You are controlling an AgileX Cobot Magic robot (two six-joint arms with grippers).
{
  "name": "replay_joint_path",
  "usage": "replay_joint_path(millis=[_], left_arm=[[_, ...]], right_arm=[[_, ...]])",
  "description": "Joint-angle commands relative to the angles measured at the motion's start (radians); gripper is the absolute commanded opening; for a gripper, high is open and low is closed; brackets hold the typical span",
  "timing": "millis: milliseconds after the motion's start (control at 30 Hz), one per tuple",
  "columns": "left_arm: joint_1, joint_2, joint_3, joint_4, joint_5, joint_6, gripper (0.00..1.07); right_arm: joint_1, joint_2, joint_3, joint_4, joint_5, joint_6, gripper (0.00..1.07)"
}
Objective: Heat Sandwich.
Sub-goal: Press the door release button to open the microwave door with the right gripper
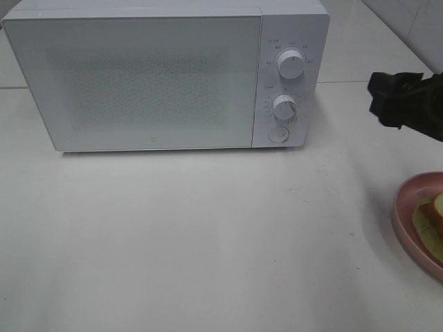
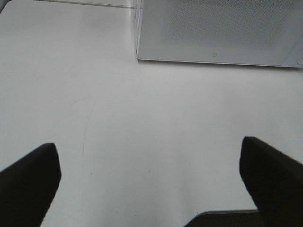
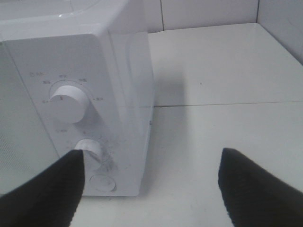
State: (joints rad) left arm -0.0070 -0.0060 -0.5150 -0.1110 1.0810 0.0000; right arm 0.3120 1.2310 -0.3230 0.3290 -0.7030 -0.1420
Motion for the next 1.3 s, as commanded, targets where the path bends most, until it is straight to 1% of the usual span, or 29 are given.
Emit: replay_joint_path(millis=[33, 67, 133, 167, 200, 233, 300, 333, 367, 467, 500, 567, 633, 800, 933, 1133, 1300], left_arm=[[0.003, -0.023, 0.001, -0.004, -0.015, 0.0, 0.97], [0.003, -0.023, 0.001, -0.004, -0.015, 0.0, 0.97], [0.003, -0.023, 0.001, -0.004, -0.015, 0.0, 0.97], [0.003, -0.023, 0.001, -0.004, -0.015, 0.0, 0.97], [0.003, -0.023, 0.001, -0.004, -0.015, 0.0, 0.97], [0.003, -0.023, 0.001, -0.004, -0.015, 0.0, 0.97], [0.003, -0.023, 0.001, -0.004, -0.015, 0.0, 0.97], [0.003, -0.023, 0.001, -0.004, -0.015, 0.0, 0.97], [0.003, -0.023, 0.001, -0.004, -0.015, 0.0, 0.97], [0.003, -0.023, 0.001, -0.004, -0.015, 0.0, 0.97], [0.003, -0.023, 0.001, -0.004, -0.015, 0.0, 0.97], [0.003, -0.023, 0.001, -0.004, -0.015, 0.0, 0.97], [0.003, -0.023, 0.001, -0.004, -0.015, 0.0, 0.97], [0.003, -0.023, 0.001, -0.004, -0.015, 0.0, 0.97], [0.003, -0.023, 0.001, -0.004, -0.015, 0.0, 0.97], [0.003, -0.023, 0.001, -0.004, -0.015, 0.0, 0.97], [0.003, -0.023, 0.001, -0.004, -0.015, 0.0, 0.97]], right_arm=[[0.054, 0.034, 0.003, 0.04, -0.062, -0.041, 0.76], [0.106, 0.071, 0.003, 0.082, -0.1, -0.064, 0.76], [0.16, 0.105, 0.003, 0.138, -0.147, -0.094, 0.76], [0.181, 0.125, 0.003, 0.167, -0.172, -0.112, 0.76], [0.181, 0.125, 0.003, 0.167, -0.172, -0.112, 0.76], [0.23, 0.163, 0.003, 0.25, -0.218, -0.147, 0.76], [0.287, 0.204, 0.002, 0.335, -0.271, -0.184, 0.76], [0.344, 0.241, 0.002, 0.4, -0.321, -0.211, 0.76], [0.344, 0.241, 0.002, 0.4, -0.321, -0.211, 0.76], [0.42, 0.299, 0.002, 0.478, -0.395, -0.223, 0.76], [0.462, 0.331, 0.002, 0.515, -0.428, -0.223, 0.76], [0.479, 0.344, 0.001, 0.529, -0.436, -0.223, 0.76], [0.532, 0.39, -0.01, 0.569, -0.455, -0.224, 0.76], [0.571, 0.424, -0.028, 0.601, -0.458, -0.227, 0.76], [0.631, 0.476, -0.073, 0.644, -0.458, -0.242, 0.76], [0.658, 0.483, -0.088, 0.661, -0.46, -0.28, 0.76], [0.658, 0.483, -0.088, 0.661, -0.457, -0.28, 0.76]])
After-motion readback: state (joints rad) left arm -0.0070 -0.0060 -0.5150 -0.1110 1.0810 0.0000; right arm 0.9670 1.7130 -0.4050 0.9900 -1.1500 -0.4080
